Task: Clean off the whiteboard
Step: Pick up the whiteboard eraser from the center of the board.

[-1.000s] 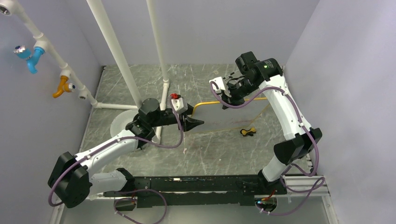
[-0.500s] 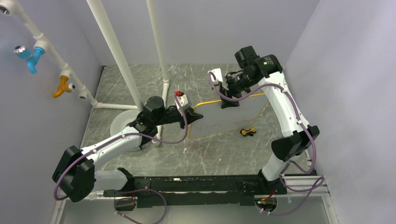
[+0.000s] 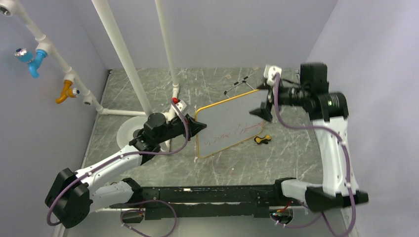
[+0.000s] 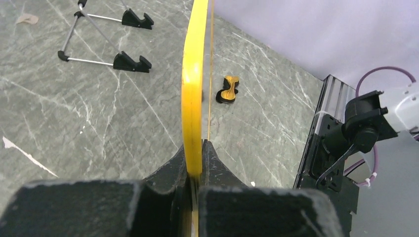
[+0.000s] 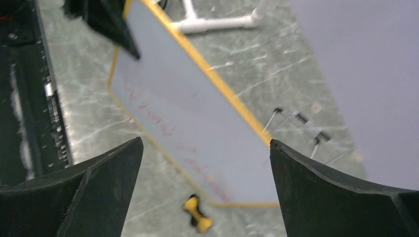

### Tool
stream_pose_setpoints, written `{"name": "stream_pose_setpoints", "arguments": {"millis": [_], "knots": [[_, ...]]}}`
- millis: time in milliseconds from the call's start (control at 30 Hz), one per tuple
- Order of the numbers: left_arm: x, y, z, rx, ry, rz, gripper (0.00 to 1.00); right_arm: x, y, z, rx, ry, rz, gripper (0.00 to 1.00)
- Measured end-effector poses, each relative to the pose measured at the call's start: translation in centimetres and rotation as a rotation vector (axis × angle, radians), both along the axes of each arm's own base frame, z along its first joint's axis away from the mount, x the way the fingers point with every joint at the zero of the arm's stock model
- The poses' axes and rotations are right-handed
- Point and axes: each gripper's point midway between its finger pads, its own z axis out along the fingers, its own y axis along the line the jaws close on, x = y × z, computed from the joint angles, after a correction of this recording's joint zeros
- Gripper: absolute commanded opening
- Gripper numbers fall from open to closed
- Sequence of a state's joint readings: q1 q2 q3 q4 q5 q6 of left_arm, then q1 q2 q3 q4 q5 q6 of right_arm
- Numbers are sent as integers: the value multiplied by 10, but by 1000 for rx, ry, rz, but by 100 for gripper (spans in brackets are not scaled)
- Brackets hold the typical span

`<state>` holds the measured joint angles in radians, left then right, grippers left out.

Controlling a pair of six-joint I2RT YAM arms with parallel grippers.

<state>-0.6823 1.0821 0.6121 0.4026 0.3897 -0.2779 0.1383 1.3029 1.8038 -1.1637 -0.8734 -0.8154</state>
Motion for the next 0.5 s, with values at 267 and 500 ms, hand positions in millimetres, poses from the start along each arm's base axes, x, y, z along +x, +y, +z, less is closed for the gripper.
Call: {"name": "stream_pose_setpoints", "arguments": {"millis": [267,500], "knots": [[7,11,0,-23,49,104,0,-65,-30,-123,-82,186,-11,97],[22,21,0,-17,41,205,0,-88,-57,-237,-242,314,67,97]]}}
